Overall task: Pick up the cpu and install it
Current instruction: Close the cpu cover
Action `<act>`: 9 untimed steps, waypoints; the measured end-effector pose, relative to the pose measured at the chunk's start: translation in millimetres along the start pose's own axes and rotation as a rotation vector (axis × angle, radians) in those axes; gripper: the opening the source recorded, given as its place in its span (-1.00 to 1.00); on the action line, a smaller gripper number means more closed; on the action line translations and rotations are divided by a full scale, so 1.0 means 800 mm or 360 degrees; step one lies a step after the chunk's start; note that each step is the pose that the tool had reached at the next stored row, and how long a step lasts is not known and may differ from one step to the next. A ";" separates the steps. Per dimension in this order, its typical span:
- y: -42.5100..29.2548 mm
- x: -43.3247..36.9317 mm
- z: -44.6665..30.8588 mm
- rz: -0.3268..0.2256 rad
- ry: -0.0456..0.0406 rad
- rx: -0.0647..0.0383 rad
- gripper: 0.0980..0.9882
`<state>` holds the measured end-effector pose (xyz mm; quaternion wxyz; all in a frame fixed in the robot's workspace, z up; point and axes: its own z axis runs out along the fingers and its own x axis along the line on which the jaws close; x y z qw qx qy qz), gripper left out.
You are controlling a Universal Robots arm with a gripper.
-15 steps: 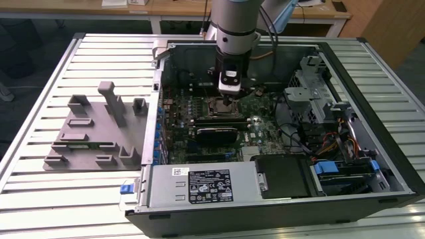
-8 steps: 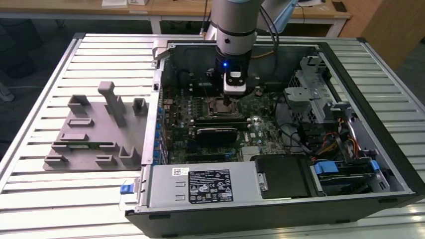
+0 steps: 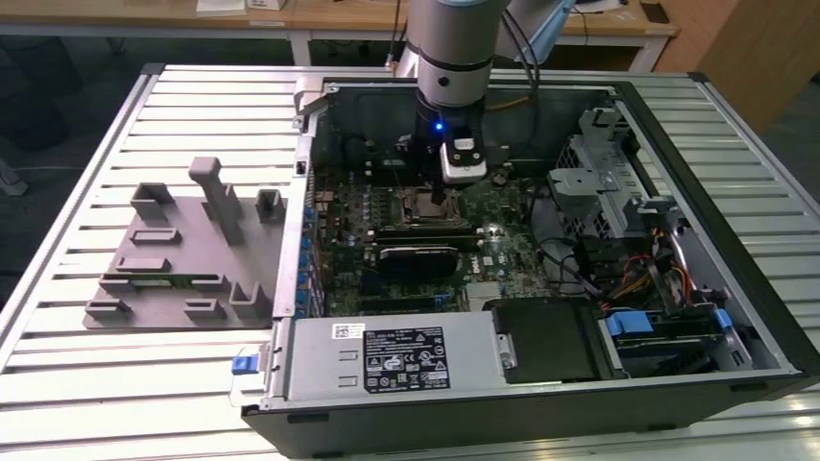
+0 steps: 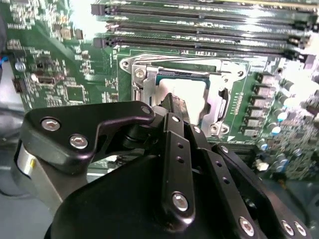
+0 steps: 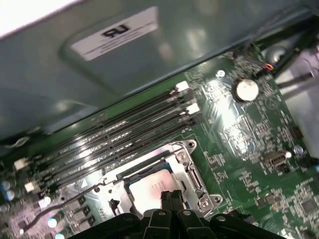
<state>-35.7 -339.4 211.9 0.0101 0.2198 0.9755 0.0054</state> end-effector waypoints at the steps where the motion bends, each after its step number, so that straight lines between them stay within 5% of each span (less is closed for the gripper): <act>1: 0.0000 0.000 0.0002 -0.0028 0.0000 -0.0001 -0.98; 9: 0.0000 0.000 0.0026 -0.0260 0.0004 -0.0005 -0.98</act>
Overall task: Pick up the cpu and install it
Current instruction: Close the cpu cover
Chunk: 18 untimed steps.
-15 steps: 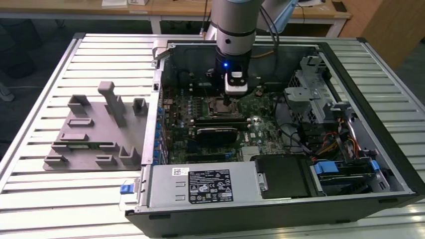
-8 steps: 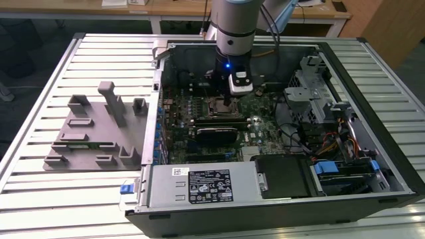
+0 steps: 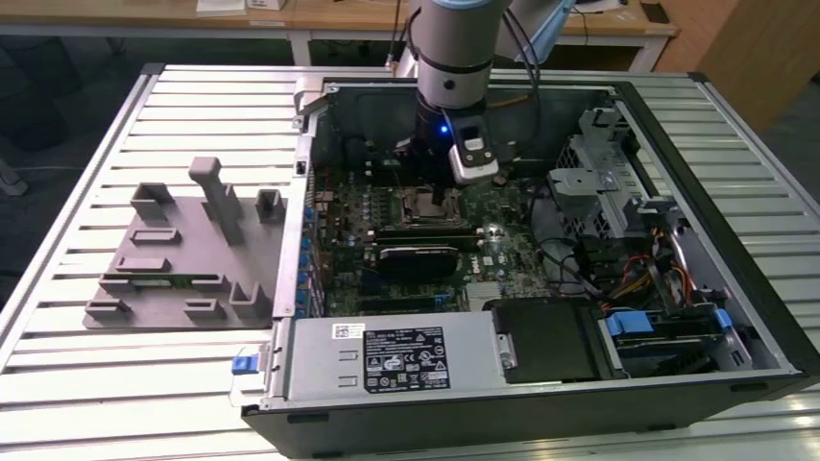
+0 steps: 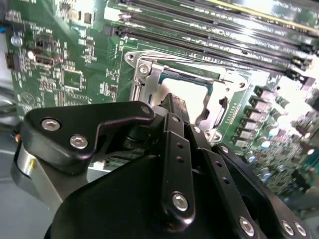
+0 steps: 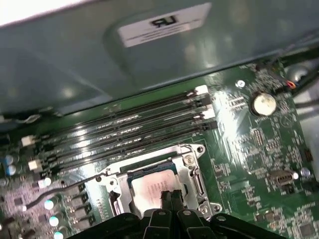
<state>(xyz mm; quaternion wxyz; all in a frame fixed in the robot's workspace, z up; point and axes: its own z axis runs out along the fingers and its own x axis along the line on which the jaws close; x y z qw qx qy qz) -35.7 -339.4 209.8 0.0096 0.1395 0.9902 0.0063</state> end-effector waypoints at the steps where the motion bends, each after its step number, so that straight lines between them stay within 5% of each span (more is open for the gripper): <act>1: 0.0000 0.000 0.0003 -0.0029 0.0000 0.0000 -0.98; 18: 0.0000 0.000 0.0037 -0.0476 0.0007 -0.0008 -0.98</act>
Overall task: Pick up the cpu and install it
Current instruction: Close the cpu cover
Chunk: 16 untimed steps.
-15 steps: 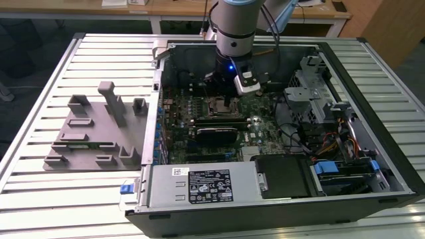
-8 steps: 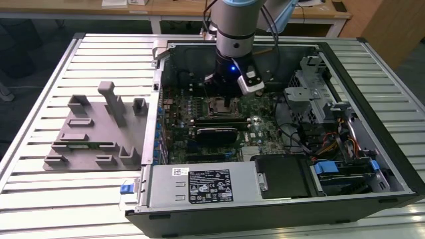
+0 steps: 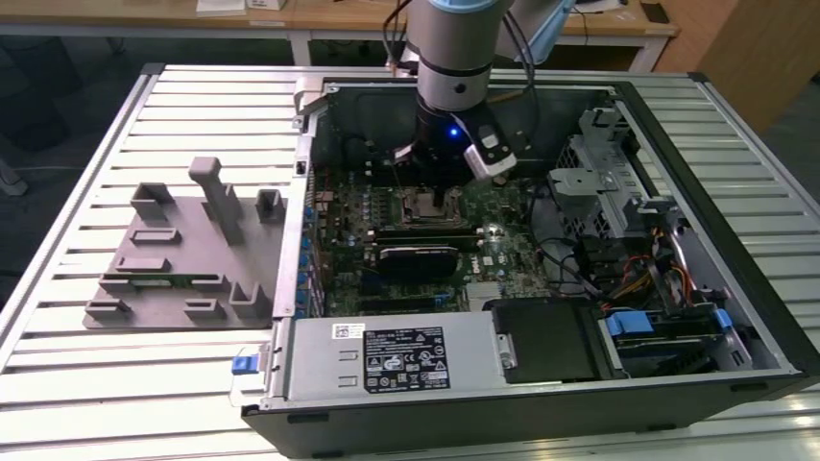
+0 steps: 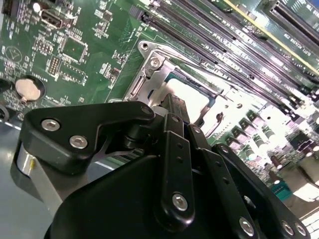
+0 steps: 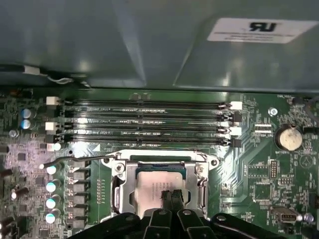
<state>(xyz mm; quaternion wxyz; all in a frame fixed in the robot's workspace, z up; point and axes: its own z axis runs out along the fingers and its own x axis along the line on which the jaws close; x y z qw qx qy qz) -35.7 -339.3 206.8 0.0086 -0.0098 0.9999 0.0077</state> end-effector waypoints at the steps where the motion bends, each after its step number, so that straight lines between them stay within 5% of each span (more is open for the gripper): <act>1: 0.0000 0.000 0.0000 -0.0006 0.0000 0.0000 -0.98; 9: 0.0001 0.001 -0.0034 -0.0018 0.0000 -0.0002 -0.98; 16: 0.0005 0.020 -0.0033 -0.0018 -0.0001 -0.0004 -0.98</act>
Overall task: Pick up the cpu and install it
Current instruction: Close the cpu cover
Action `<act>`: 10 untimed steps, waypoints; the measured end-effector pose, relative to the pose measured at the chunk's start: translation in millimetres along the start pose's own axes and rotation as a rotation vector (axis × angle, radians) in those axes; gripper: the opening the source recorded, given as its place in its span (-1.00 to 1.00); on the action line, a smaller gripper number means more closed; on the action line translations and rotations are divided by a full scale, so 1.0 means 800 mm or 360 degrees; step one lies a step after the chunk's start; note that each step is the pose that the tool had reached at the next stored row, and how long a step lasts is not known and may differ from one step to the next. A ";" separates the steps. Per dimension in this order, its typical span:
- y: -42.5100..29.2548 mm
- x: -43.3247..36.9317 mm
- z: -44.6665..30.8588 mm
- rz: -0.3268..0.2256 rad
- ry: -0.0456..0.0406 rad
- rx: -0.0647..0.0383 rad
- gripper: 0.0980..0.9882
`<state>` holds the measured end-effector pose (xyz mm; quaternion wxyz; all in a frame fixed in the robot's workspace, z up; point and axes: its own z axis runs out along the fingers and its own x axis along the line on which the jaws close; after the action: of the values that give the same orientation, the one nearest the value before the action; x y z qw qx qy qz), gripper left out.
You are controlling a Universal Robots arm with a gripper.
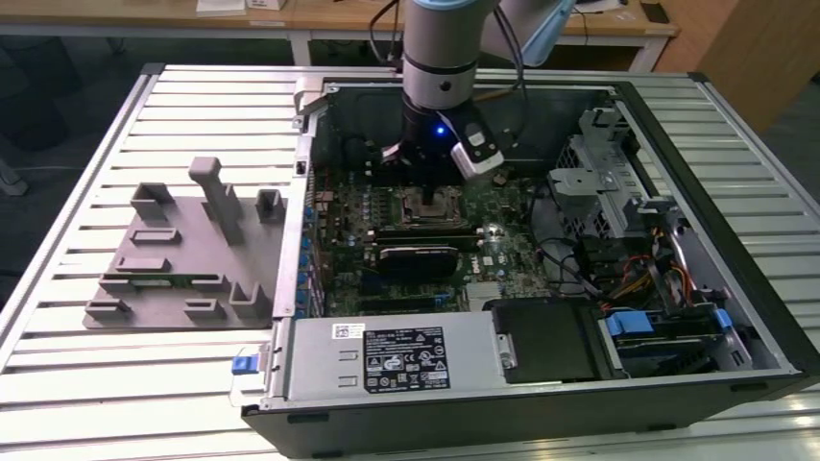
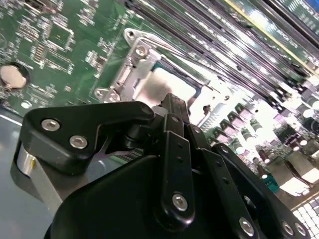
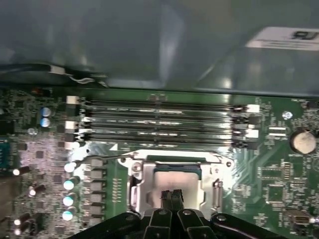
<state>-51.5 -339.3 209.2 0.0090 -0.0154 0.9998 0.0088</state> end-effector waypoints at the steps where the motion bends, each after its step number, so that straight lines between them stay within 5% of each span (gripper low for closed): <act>1: 0.0001 0.002 0.0001 0.0000 0.0000 0.0000 -0.98; 10: 0.0005 0.019 0.0058 0.0000 0.0000 0.0000 -0.98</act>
<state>-66.6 -339.3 204.3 0.0091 -0.0155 0.9998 0.0088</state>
